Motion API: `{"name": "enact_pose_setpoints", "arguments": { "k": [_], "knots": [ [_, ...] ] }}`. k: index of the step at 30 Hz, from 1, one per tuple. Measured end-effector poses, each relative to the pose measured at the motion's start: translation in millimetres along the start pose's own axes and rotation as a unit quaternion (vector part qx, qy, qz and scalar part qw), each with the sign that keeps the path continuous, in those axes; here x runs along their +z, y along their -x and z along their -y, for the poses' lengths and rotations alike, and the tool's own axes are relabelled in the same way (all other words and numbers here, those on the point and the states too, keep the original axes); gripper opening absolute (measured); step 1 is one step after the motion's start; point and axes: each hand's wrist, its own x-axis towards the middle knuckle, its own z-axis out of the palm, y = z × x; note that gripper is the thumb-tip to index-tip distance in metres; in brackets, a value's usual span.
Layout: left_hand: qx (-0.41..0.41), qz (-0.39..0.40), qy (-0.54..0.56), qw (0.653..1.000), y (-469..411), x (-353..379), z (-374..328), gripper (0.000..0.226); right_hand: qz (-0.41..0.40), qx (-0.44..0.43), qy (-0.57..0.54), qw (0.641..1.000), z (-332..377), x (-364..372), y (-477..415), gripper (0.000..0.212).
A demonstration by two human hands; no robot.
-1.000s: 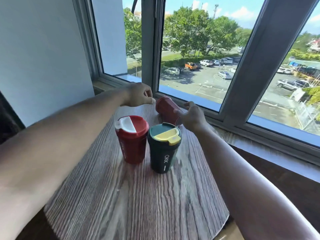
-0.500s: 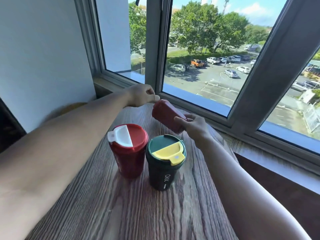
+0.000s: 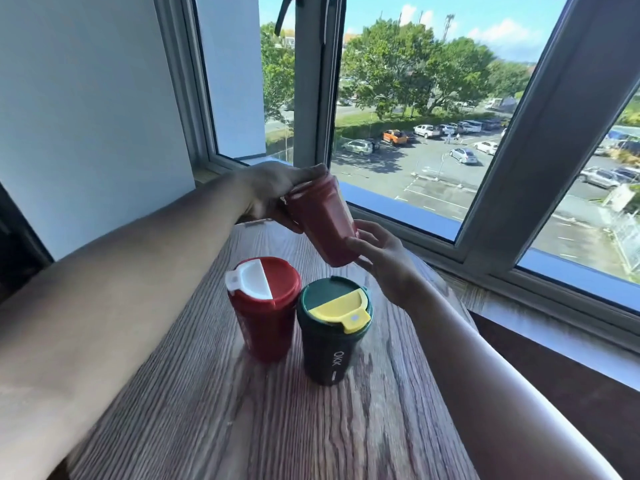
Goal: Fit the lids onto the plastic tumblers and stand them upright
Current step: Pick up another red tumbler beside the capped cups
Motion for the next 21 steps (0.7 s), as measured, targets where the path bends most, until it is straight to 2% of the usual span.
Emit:
{"name": "enact_pose_setpoints", "arguments": {
  "k": [2,6,11,16,21],
  "knots": [
    [0.028,-0.005,-0.016,0.999,2.0,2.6,-3.0,0.081,0.008,-0.014,0.038,0.999,4.8,-0.5,0.2,0.039],
    [0.048,-0.010,-0.049,0.998,3.7,7.1,-8.4,0.060,0.004,-0.021,0.091,0.996,14.7,2.8,2.7,0.037],
    [0.050,-0.016,-0.117,0.992,2.6,17.8,-4.9,0.048,-0.019,-0.021,0.084,0.996,32.9,9.3,2.8,0.031],
    [0.029,0.001,-0.151,0.988,-0.3,19.4,4.9,0.050,-0.013,0.037,0.081,0.996,34.6,9.2,2.0,0.036],
    [0.006,0.031,-0.157,0.987,1.5,20.5,16.1,0.026,0.004,0.085,0.063,0.994,28.3,8.5,6.1,0.032]
  ]
}}
